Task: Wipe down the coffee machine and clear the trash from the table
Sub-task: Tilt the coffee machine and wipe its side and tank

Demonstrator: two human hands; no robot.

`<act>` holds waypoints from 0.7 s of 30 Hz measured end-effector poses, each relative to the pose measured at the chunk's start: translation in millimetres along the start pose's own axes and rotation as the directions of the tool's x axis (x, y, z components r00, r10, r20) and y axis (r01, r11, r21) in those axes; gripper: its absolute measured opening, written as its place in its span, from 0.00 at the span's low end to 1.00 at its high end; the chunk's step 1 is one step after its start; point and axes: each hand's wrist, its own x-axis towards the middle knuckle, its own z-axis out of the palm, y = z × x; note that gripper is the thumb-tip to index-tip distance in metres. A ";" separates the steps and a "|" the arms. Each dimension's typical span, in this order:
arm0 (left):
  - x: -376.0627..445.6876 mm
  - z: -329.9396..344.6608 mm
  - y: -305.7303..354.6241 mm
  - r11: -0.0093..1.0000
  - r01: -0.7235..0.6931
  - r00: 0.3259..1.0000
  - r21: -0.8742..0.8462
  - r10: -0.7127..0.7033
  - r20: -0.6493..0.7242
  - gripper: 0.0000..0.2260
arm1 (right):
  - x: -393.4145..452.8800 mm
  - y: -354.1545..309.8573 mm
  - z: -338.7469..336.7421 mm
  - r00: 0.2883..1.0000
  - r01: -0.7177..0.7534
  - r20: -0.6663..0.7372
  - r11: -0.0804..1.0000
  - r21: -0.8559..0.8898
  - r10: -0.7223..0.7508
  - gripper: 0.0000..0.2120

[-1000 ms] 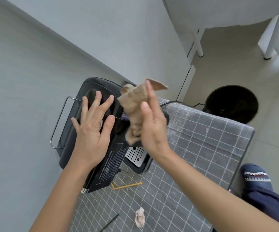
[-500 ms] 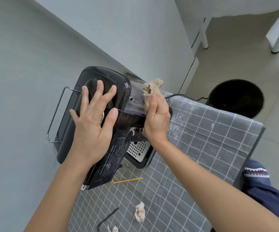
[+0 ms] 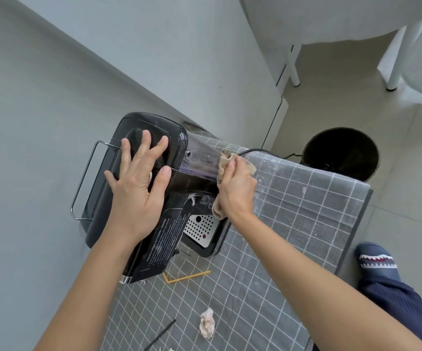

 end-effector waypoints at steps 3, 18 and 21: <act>0.2 -0.8 0.1 1.000 0.000 1.000 0.001 0.000 -0.001 0.20 | 0.5 -9.8 -13.5 0.997 0.065 0.051 0.996 -0.057 -0.062 0.15; 0.2 -0.2 -0.3 1.000 0.004 1.000 0.013 -0.004 -0.004 0.19 | 21.8 82.4 -101.1 0.992 -0.063 0.094 0.968 -0.243 0.088 0.11; 0.6 0.5 -1.2 1.000 0.000 1.000 0.011 0.000 -0.005 0.19 | 18.3 92.9 -109.7 0.995 0.033 -0.089 0.981 -0.193 -0.051 0.09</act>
